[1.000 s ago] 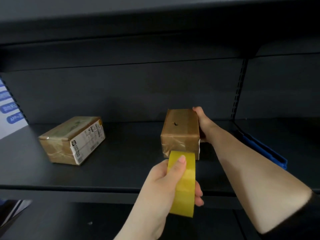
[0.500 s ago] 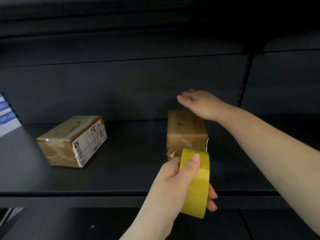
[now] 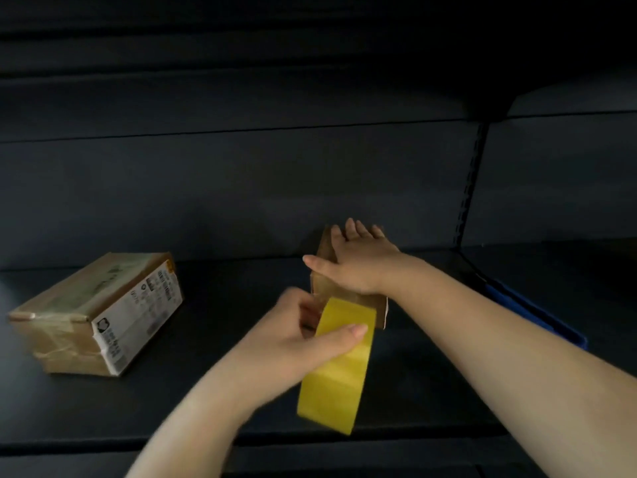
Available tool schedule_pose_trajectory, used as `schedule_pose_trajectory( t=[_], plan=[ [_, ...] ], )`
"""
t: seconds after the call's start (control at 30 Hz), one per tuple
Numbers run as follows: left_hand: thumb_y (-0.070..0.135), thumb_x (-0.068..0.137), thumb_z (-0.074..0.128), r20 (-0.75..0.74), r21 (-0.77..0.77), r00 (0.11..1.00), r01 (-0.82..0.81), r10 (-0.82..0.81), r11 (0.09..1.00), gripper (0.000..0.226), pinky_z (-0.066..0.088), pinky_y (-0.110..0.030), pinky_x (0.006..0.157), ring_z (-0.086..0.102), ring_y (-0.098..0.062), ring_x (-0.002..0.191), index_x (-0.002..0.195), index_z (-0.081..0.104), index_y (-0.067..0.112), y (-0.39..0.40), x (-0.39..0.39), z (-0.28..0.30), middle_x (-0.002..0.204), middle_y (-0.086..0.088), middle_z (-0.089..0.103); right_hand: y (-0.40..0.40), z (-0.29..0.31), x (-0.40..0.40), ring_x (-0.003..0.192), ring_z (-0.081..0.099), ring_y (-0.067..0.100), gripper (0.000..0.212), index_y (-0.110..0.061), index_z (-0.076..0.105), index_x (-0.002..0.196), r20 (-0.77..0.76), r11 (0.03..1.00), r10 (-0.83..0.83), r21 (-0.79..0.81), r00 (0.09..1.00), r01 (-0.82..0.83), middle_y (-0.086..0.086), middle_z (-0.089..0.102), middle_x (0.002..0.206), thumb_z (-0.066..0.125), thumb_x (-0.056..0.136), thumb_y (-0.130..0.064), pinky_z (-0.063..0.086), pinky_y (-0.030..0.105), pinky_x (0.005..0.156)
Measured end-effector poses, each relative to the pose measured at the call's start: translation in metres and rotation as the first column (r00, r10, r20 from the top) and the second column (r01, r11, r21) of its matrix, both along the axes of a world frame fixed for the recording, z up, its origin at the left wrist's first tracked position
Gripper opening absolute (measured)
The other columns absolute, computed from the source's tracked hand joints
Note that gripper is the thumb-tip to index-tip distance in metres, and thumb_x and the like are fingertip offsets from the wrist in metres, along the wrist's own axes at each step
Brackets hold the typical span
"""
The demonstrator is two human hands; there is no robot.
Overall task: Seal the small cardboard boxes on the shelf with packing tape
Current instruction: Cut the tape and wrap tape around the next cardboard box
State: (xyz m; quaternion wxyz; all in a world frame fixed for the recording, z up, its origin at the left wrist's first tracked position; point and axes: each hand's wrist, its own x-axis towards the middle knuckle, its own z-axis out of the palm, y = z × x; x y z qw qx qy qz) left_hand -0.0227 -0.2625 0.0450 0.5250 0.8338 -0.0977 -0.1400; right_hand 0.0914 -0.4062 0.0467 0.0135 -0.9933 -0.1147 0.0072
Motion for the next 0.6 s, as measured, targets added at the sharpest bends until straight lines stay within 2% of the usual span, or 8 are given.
schedule_pose_trajectory(
  t=[0.1,0.2,0.33,0.43,0.53,0.6],
  plan=[
    [0.066,0.038,0.066,0.017,0.100,0.994,0.107,-0.109,0.989,0.098,0.048,-0.030,0.093,0.050,-0.003,0.106,0.122,0.024,0.040,0.007,0.018,0.010,0.117,0.016,0.046,0.000,-0.001,0.001,0.143,-0.004,0.028,0.087,-0.013,-0.005,0.148,0.002,1.000,0.021,0.018,1.000,-0.021,0.016,-0.006,0.156,0.010,0.085,-0.071,-0.002,0.042,0.114],
    [0.054,0.045,0.069,-0.009,0.045,0.963,0.270,-0.270,0.962,0.103,0.048,-0.030,0.094,0.051,-0.007,0.112,0.130,0.012,0.043,0.005,0.029,0.011,0.124,0.012,0.048,-0.002,0.000,0.004,0.143,-0.006,0.026,0.075,-0.018,-0.005,0.148,-0.024,0.995,0.035,0.092,0.999,-0.032,0.013,-0.005,0.156,0.008,0.090,-0.064,-0.004,0.043,0.115],
    [0.038,0.046,0.074,0.001,-0.193,0.963,0.266,-0.271,0.944,0.100,0.051,-0.029,0.086,0.058,-0.010,0.110,0.132,0.022,0.037,0.002,0.037,0.000,0.124,0.011,0.054,-0.007,-0.001,0.010,0.144,-0.004,0.023,0.065,-0.021,0.000,0.148,-0.038,0.979,0.065,0.197,0.997,-0.057,0.007,-0.001,0.157,0.005,0.094,-0.056,-0.005,0.044,0.115],
    [0.045,0.042,0.075,-0.045,-0.206,0.983,0.163,-0.176,0.965,0.096,0.052,-0.023,0.074,0.064,-0.011,0.100,0.128,0.033,0.032,-0.007,0.050,-0.007,0.118,0.004,0.059,-0.010,0.002,0.017,0.144,-0.002,0.021,0.062,-0.021,0.005,0.148,-0.038,0.964,0.073,0.260,0.997,-0.061,0.005,0.004,0.157,0.004,0.095,-0.054,-0.004,0.043,0.116],
    [0.055,0.030,0.078,-0.096,-0.182,0.989,0.090,-0.109,0.979,0.105,0.047,-0.023,0.070,0.062,-0.014,0.096,0.123,0.041,0.026,-0.019,0.060,-0.014,0.111,-0.001,0.061,-0.011,0.007,0.015,0.144,0.001,0.020,0.060,-0.020,0.011,0.148,-0.026,0.927,0.088,0.368,0.996,-0.072,0.004,0.009,0.157,0.007,0.097,-0.051,-0.004,0.041,0.116],
    [0.051,0.035,0.077,-0.128,-0.225,0.987,0.064,-0.094,0.972,0.085,0.048,-0.023,0.070,0.062,-0.014,0.099,0.113,0.047,0.035,-0.022,0.064,-0.016,0.115,0.001,0.062,-0.017,0.014,0.006,0.143,0.008,0.018,0.058,-0.020,0.018,0.147,0.077,0.849,0.065,0.520,0.995,-0.096,0.002,0.016,0.156,0.015,0.098,-0.049,-0.003,0.037,0.115]
  ],
)
